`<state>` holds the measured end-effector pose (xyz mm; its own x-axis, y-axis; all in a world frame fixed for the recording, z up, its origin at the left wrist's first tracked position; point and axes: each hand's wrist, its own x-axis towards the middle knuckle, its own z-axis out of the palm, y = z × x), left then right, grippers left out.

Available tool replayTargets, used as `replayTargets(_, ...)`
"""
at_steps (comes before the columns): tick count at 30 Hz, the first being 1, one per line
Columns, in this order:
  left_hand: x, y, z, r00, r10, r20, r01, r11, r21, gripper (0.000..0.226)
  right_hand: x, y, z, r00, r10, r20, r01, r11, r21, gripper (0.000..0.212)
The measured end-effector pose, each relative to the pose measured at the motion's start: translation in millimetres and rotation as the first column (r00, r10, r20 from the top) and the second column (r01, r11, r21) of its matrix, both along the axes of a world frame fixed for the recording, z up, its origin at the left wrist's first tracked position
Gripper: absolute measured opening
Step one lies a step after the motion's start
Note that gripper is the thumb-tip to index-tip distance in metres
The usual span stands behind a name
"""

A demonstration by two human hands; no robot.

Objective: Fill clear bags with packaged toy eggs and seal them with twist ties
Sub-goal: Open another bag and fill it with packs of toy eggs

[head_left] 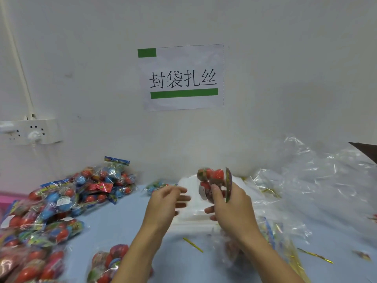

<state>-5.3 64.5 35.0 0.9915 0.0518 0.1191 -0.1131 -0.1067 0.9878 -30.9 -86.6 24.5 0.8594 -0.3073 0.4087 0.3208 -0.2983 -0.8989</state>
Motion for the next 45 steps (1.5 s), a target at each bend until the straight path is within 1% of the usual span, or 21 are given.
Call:
replayTargets(1, 1.6, 6.4, -4.1, 0.995, 0.095, -0.015, -0.088, 0.963, 0.256, 0.021, -0.3, -0.5, 1.2, 0.999, 0.013, -0.032, -0.012, 0.999, 0.031, 0.012)
replayTargets(3, 0.9, 20.0, -11.7, 0.94, 0.301, -0.16, -0.071, 0.63, 0.773, 0.026, -2.2, 1.8, 2.0, 0.998, 0.036, -0.058, -0.034, 0.999, 0.04, 0.012)
replayTargets(4, 0.6, 26.8, -14.7, 0.877, 0.389, -0.283, 0.063, 0.491, 0.869, 0.037, -3.0, 3.2, 1.5, 0.997, 0.044, -0.06, -0.042, 0.999, 0.03, 0.013)
replayTargets(5, 2.1, 33.5, -18.8, 0.818, 0.438, -0.373, 0.179, 0.422, 0.889, 0.05, -3.3, 4.3, 1.0, 0.997, 0.048, -0.056, -0.047, 0.999, 0.021, 0.013)
replayTargets(7, 6.0, 41.9, -27.9, 0.795, 0.437, -0.42, 0.272, 0.362, 0.892, 0.063, -3.3, 5.7, 0.7, 0.997, 0.043, -0.063, -0.043, 0.999, -0.003, 0.013)
replayTargets(10, 6.5, 36.3, -31.1, 0.826, 0.428, -0.366, 0.245, 0.311, 0.918, 0.058, -2.6, 5.5, -0.6, 0.996, 0.042, -0.075, -0.045, 0.998, -0.042, 0.014)
replayTargets(13, 3.7, 26.2, -29.9, 0.866, 0.394, -0.309, 0.185, 0.322, 0.928, 0.046, -2.9, 6.0, 0.0, 0.995, 0.045, -0.087, -0.048, 0.998, -0.035, 0.014)
replayTargets(15, 4.1, 26.7, -27.7, 0.893, 0.389, -0.226, 0.066, 0.383, 0.921, 0.036, -1.8, 5.9, -0.8, 0.994, 0.04, -0.099, -0.045, 0.998, -0.039, 0.015)
replayTargets(19, 2.4, 32.4, -16.0, 0.877, 0.474, 0.079, -0.363, 0.546, 0.755, 0.024, 2.1, 3.5, -5.1, 0.996, 0.015, -0.091, -0.022, 0.997, -0.071, 0.015)
replayTargets(21, 2.2, 35.2, -10.3, 0.813, 0.524, 0.256, -0.57, 0.622, 0.536, 0.025, 3.2, 2.4, -7.2, 0.998, 0.006, -0.067, -0.012, 0.996, -0.088, 0.012)
replayTargets(22, 3.5, 36.0, -6.8, 0.804, 0.52, 0.29, -0.595, 0.705, 0.385, 0.027, 3.6, 2.4, -7.6, 0.998, 0.0, -0.055, -0.005, 0.996, -0.093, 0.011)
replayTargets(24, 6.1, 33.8, 1.6, 0.841, 0.468, 0.271, -0.483, 0.875, -0.014, 0.03, 4.1, 3.1, -7.3, 0.999, -0.012, -0.046, 0.008, 0.997, -0.082, 0.011)
replayTargets(25, 5.6, 31.7, 4.8, 0.87, 0.432, 0.239, -0.389, 0.898, -0.206, 0.032, 4.0, 3.6, -7.1, 0.999, -0.014, -0.047, 0.011, 0.998, -0.066, 0.012)
replayTargets(28, 2.3, 19.0, 9.4, 0.934, 0.304, 0.19, -0.168, 0.84, -0.516, 0.026, 3.5, 4.3, -6.9, 0.999, -0.041, -0.036, 0.037, 0.993, -0.111, 0.015)
replayTargets(30, -0.5, 3.2, 7.6, 0.945, 0.24, 0.221, -0.092, 0.845, -0.527, 0.021, 3.1, 7.7, -8.1, 0.999, -0.03, -0.025, 0.026, 0.987, -0.157, 0.013)
replayTargets(33, -5.5, -23.9, -2.0, 0.934, 0.151, 0.323, -0.017, 0.924, -0.383, 0.016, -0.2, 18.9, -9.1, 0.99, 0.118, -0.076, -0.125, 0.987, -0.101, 0.018)
replayTargets(35, -10.0, -36.1, -7.5, 0.931, 0.08, 0.356, 0.024, 0.96, -0.278, 0.014, -5.2, 24.0, -5.6, 0.933, 0.311, -0.183, -0.313, 0.95, 0.022, 0.039)
replayTargets(37, -12.9, -38.8, -7.9, 0.935, 0.071, 0.348, 0.032, 0.959, -0.282, 0.019, -7.6, 21.2, -3.0, 0.837, 0.489, -0.247, -0.451, 0.871, 0.195, 0.059)
replayTargets(39, -15.4, -35.9, -4.9, 0.94, 0.07, 0.335, 0.059, 0.931, -0.361, 0.03, -8.2, 16.7, -1.5, 0.774, 0.585, -0.243, -0.518, 0.805, 0.289, 0.056)
replayTargets(43, -14.6, -33.1, -2.5, 0.962, -0.037, 0.27, 0.193, 0.792, -0.58, 0.041, -4.0, 22.3, -7.3, 0.879, 0.407, -0.249, -0.374, 0.912, 0.17, 0.014)
replayTargets(45, -13.2, -31.7, -2.3, 0.964, -0.051, 0.262, 0.189, 0.823, -0.536, 0.031, 0.3, 23.0, -10.9, 0.909, 0.33, -0.253, -0.293, 0.94, 0.176, 0.014)
